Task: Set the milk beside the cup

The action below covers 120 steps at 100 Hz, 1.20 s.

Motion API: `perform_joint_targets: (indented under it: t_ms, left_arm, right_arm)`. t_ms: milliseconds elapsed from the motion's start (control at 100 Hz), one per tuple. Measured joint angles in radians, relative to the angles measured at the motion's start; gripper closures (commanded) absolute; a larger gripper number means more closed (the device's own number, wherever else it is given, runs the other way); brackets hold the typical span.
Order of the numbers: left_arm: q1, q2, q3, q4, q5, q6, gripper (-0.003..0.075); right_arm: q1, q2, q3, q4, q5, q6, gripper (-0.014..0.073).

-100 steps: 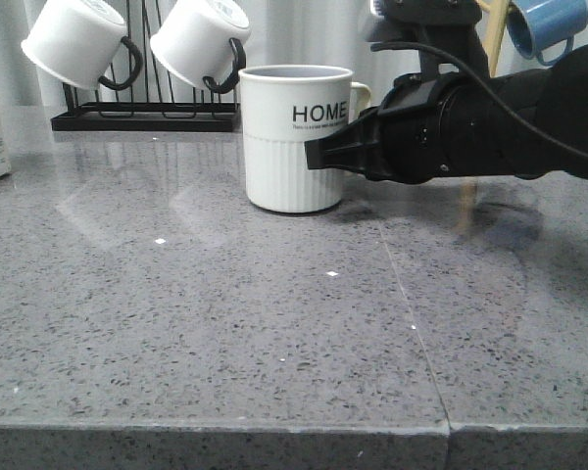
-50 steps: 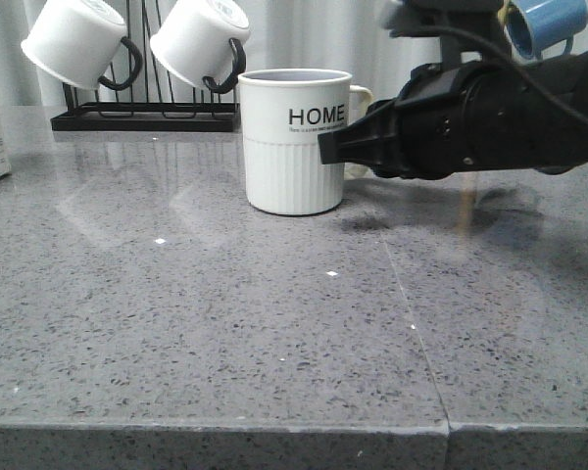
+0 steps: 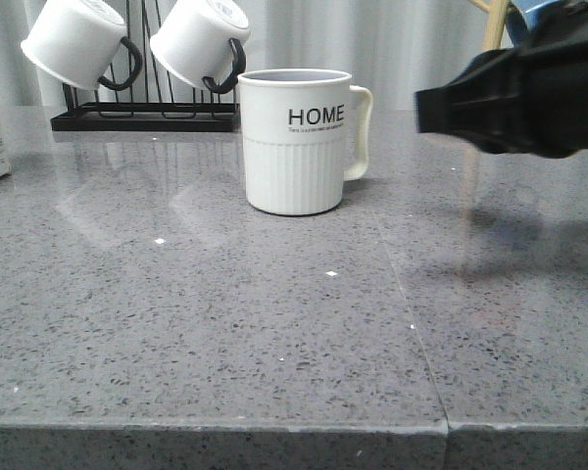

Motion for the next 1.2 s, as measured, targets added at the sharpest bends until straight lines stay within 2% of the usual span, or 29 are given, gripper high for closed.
perform_joint_targets:
  t_ms: [140, 450, 730, 840, 1010, 1200]
  left_arm:
    - [0.0, 0.0, 0.0, 0.0, 0.0, 0.0, 0.0741]
    - [0.0, 0.0, 0.0, 0.017, 0.0, 0.0, 0.0741]
    - [0.0, 0.0, 0.0, 0.033, 0.0, 0.0, 0.0741]
    - [0.0, 0.0, 0.0, 0.033, 0.0, 0.0, 0.0741]
    - [0.0, 0.0, 0.0, 0.057, -0.004, 0.0, 0.0741]
    - [0.0, 0.0, 0.0, 0.121, -0.119, 0.0, 0.0741]
  right_arm:
    - [0.0, -0.164, 0.081, 0.0, 0.071, 0.0, 0.0666]
    - [0.0, -0.572, 0.214, 0.0, 0.297, 0.0, 0.0659]
    - [0.0, -0.894, 0.225, 0.0, 0.586, 0.0, 0.0659]
    - [0.0, -0.961, 0.225, 0.0, 0.651, 0.0, 0.0659]
    - [0.0, -0.985, 0.227, 0.0, 0.667, 0.0, 0.0659]
    - [0.0, -0.985, 0.229, 0.0, 0.669, 0.002, 0.0659]
